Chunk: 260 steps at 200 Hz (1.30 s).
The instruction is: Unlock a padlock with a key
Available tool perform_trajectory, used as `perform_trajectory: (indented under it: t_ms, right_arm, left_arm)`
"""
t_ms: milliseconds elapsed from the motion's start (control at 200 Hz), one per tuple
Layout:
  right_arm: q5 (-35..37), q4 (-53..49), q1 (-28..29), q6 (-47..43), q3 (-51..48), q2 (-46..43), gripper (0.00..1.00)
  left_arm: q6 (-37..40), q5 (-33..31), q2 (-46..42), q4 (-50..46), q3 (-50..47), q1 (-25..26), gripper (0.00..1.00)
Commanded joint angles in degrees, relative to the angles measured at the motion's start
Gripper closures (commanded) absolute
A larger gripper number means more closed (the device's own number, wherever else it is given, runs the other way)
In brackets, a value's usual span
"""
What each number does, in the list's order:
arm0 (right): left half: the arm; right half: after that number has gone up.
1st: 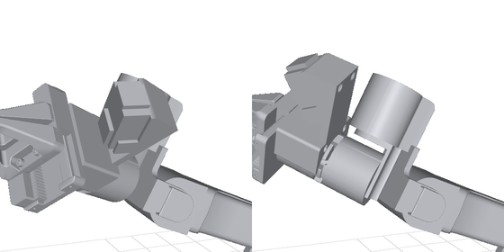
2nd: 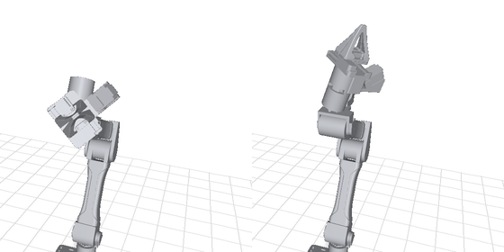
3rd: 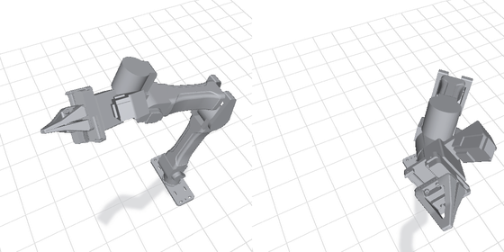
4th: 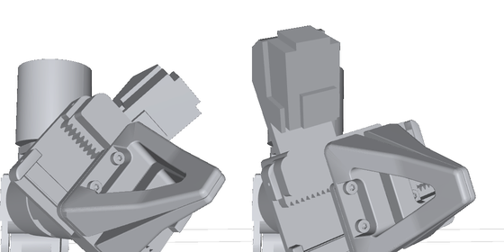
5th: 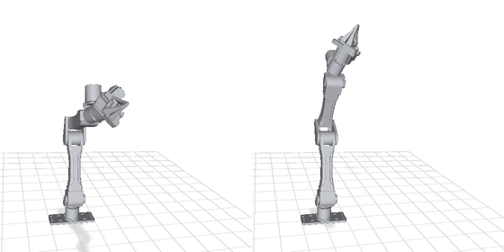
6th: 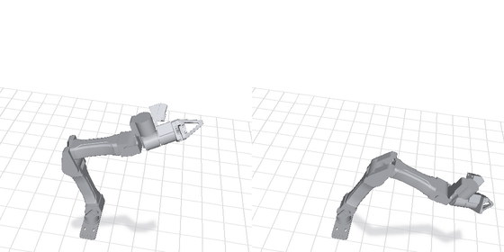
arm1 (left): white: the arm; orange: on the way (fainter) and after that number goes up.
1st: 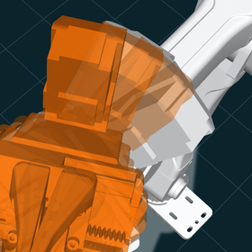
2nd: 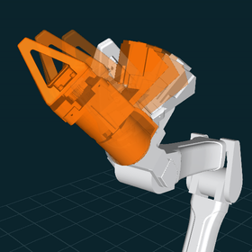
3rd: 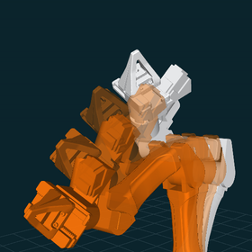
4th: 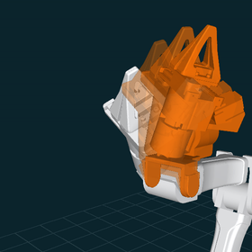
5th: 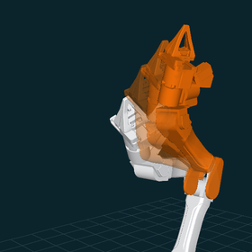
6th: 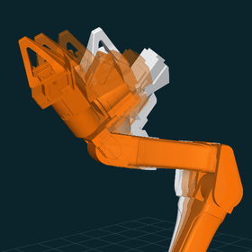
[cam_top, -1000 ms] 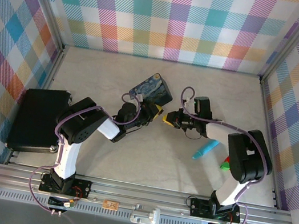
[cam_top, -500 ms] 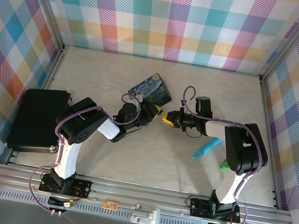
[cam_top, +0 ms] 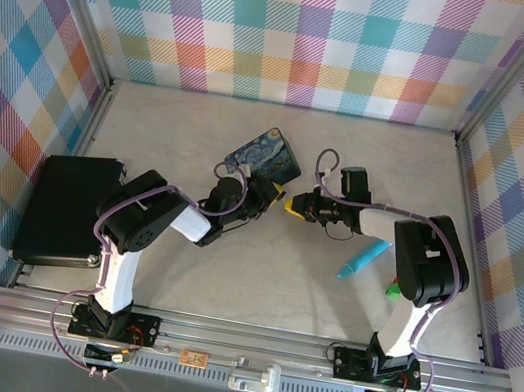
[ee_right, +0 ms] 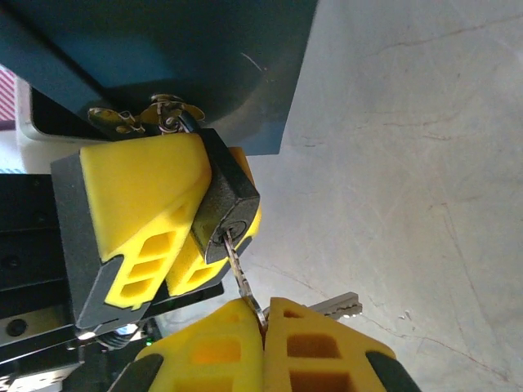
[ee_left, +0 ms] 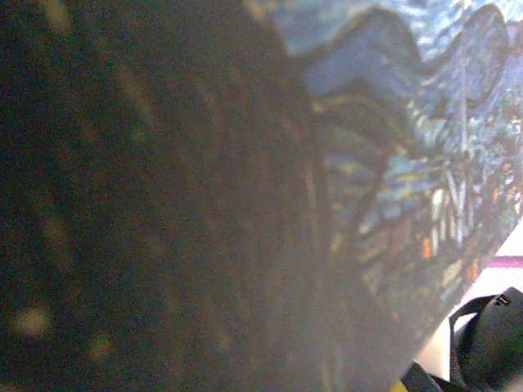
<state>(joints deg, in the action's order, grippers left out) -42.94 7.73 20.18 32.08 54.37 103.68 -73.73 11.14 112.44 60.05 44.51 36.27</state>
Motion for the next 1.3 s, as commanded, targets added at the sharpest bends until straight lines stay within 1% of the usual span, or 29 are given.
perform_trajectory:
  t_ms: [0,110,185,265,320,380,455,660,695,760,850,1035,1145,1220,1295]
  right_arm:
    - [9.9,1.1,1.2,-6.8,3.6,-1.3,1.0]
    - [11.2,1.0,1.3,-7.2,3.7,-1.6,1.0]
    - [10.3,2.2,1.3,-6.0,3.5,-1.5,1.0]
    - [8.5,1.4,1.1,-2.4,5.3,0.0,1.0]
    - [6.4,0.8,0.6,1.6,6.9,1.4,1.0]
    - [3.1,3.3,0.2,6.4,7.1,2.6,1.0]
    - [1.4,5.6,0.0,10.7,6.6,2.9,1.0]
    - [-3.4,11.1,-2.0,15.5,6.2,5.3,1.0]
    - [-4.2,12.4,-2.3,14.8,5.9,5.4,1.0]
    - [-4.3,12.0,-2.3,9.5,5.7,4.8,1.0]
    - [-3.7,5.0,-2.4,2.7,7.8,4.6,1.0]
    - [-4.5,-2.3,-1.8,-3.6,9.3,4.1,1.0]
    - [0.0,-10.6,-0.4,-11.1,11.2,2.8,1.0]
    - [1.7,-12.2,-0.4,-12.0,11.7,2.8,1.0]
    - [2.4,-12.8,-0.4,-11.6,12.5,3.2,1.0]
  left_arm:
    - [-0.6,12.4,-4.7,-4.8,2.4,4.2,1.0]
    - [0.0,12.8,-5.3,-6.5,2.5,4.2,1.0]
    - [0.0,13.1,-5.3,-6.1,2.6,4.2,1.0]
    - [0.4,13.5,-5.0,-4.3,2.4,4.2,1.0]
    - [0.8,13.7,-4.7,-3.3,2.5,4.3,1.0]
    - [1.1,14.0,-4.6,-2.2,2.4,4.4,1.0]
    - [1.1,14.3,-4.3,-1.1,2.2,4.6,1.0]
    - [0.8,16.6,-4.8,0.3,2.0,5.0,1.0]
    - [0.8,17.1,-5.1,0.0,1.9,5.0,1.0]
    - [0.9,17.9,-5.8,-0.9,1.6,5.0,1.0]
    - [1.3,18.2,-6.6,-2.0,1.3,5.0,1.0]
    - [2.6,18.8,-6.5,-3.2,2.7,5.0,1.0]
    - [3.1,20.5,-5.8,-4.3,4.3,4.9,1.0]
    - [3.7,21.0,-5.8,-5.3,4.8,4.9,1.0]
    - [5.6,21.8,-6.5,-8.7,5.5,4.9,1.0]
